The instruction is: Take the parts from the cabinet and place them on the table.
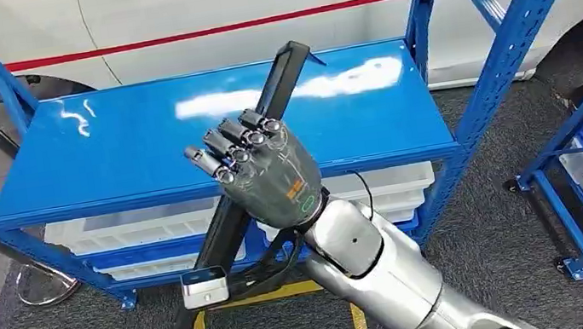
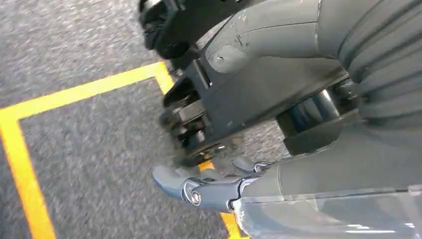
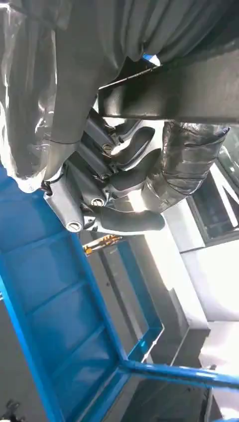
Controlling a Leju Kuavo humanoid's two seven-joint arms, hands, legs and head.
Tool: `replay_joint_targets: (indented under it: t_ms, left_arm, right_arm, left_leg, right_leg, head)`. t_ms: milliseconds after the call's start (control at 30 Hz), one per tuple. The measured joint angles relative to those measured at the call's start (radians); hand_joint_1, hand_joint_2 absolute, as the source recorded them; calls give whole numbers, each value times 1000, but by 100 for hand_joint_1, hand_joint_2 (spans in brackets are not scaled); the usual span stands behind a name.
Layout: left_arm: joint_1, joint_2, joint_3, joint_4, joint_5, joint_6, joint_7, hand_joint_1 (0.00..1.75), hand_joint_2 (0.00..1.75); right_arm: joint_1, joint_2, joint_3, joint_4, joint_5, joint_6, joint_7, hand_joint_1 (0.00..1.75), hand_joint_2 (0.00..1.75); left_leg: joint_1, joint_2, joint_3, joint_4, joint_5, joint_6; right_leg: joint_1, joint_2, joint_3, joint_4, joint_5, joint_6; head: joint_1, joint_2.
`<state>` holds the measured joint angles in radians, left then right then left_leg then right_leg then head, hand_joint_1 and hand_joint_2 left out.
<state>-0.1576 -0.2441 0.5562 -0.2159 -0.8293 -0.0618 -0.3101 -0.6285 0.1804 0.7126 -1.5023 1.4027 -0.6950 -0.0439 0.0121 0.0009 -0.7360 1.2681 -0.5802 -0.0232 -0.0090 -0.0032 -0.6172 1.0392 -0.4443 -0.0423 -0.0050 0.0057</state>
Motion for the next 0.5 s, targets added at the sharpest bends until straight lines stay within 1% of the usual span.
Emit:
replay_joint_targets:
  t_ms: [33, 67, 100, 133, 167, 200, 233, 267, 300, 333, 367, 400, 433, 467, 500]
  left_arm:
    - [-1, 0, 0, 0, 0, 0, 0, 0, 175]
    - [-2, 0, 0, 0, 0, 0, 0, 0, 175]
    - [-3, 0, 0, 0, 0, 0, 0, 0, 175]
    - [-4, 0, 0, 0, 0, 0, 0, 0, 175]
    - [-7, 0, 0, 0, 0, 0, 0, 0, 175]
    - [-11, 0, 0, 0, 0, 0, 0, 0, 175]
    - [-16, 0, 0, 0, 0, 0, -1, 0, 175]
    - [-16, 0, 0, 0, 0, 0, -1, 0, 175]
    - [-18, 0, 0, 0, 0, 0, -1, 0, 175]
    - [-17, 0, 0, 0, 0, -1, -1, 0, 175]
    - [-17, -2, 0, 0, 0, -1, 0, 0, 175]
    - [-18, -2, 0, 0, 0, -2, 0, 0, 175]
    - [-20, -2, 0, 0, 0, -2, 0, 0, 175]
    - [-19, -3, 0, 0, 0, -2, 0, 0, 175]
    - [-18, -3, 0, 0, 0, -3, 0, 0, 175]
  right_arm:
    - [0, 0, 0, 1, 0, 0, 0, 175, 175]
    - [0, 0, 0, 1, 0, 0, 0, 175, 175]
    - [0, 0, 0, 2, 0, 0, 0, 175, 175]
    - [-1, 0, 0, 2, -1, 0, 0, 175, 175]
    - [-2, 0, 0, 2, -1, 0, 1, 175, 175]
    - [-4, 1, 0, 1, -1, 0, 1, 175, 175]
    - [-8, 2, -1, 1, -1, 0, 1, 175, 175]
    - [-10, 2, 0, 1, -1, 0, 1, 175, 175]
    - [-13, 3, 0, 1, -1, 0, 2, 175, 175]
    - [-14, 3, -1, 2, -1, 0, 2, 175, 175]
    - [-15, 2, -2, 2, -1, 0, 3, 175, 175]
    - [-16, 2, -2, 2, 0, -1, 3, 175, 175]
    - [-18, 2, -2, 3, 0, -1, 3, 175, 175]
    - [-18, 2, -2, 4, 0, -1, 3, 175, 175]
    - [-18, 1, -2, 6, 0, -1, 3, 175, 175]
  left_leg:
    - [0, 0, 0, 45, 0, -2]
    - [0, 0, 16, 53, 26, -1]
    - [0, 0, 51, 22, 66, 0]
    - [0, 0, 106, -44, 101, 3]
    - [0, -1, 175, -132, 107, 7]
    - [-3, -1, 234, -225, 62, 12]
    - [-8, -4, 262, -279, 47, 19]
    - [-11, -5, 249, -268, 58, 24]
    - [-13, -5, 247, -271, 63, 29]
    - [-13, -4, 240, -277, 80, 37]
    - [1, 2, 241, -293, 100, 47]
    - [-4, 6, 225, -295, 115, 54]
    - [-5, 7, 209, -294, 127, 65]
    - [-7, 8, 195, -293, 137, 64]
    - [-9, 8, 179, -292, 148, 65]
  right_leg:
    - [1, -2, -16, 1, 12, 1]
    - [1, -2, -31, 1, 23, 2]
    - [1, -3, -47, 3, 35, 3]
    - [1, -2, -61, 5, 46, 5]
    - [1, -1, -70, 6, 56, 8]
    - [3, -1, -75, 6, 65, 14]
    - [3, -2, -76, 5, 74, 20]
    - [2, -3, -73, -4, 86, 25]
    - [-1, -3, -73, -11, 98, 31]
    - [2, -1, -73, -22, 114, 38]
    - [2, 2, -83, -19, 105, 43]
    - [3, 4, -96, 7, 53, 45]
    - [2, 3, -113, 64, -13, 46]
    - [3, 4, -130, 138, -72, 47]
    - [3, 3, -147, 217, -115, 49]
  head:
    - [0, 0]
    - [0, 0]
    - [0, 0]
    - [0, 0]
    - [0, 0]
    - [0, 0]
    - [1, 0]
    - [0, 0]
    - [0, 0]
    - [1, 0]
    - [1, 0]
    - [0, 0]
    - [1, 0]
    - [0, 0]
    - [0, 0]
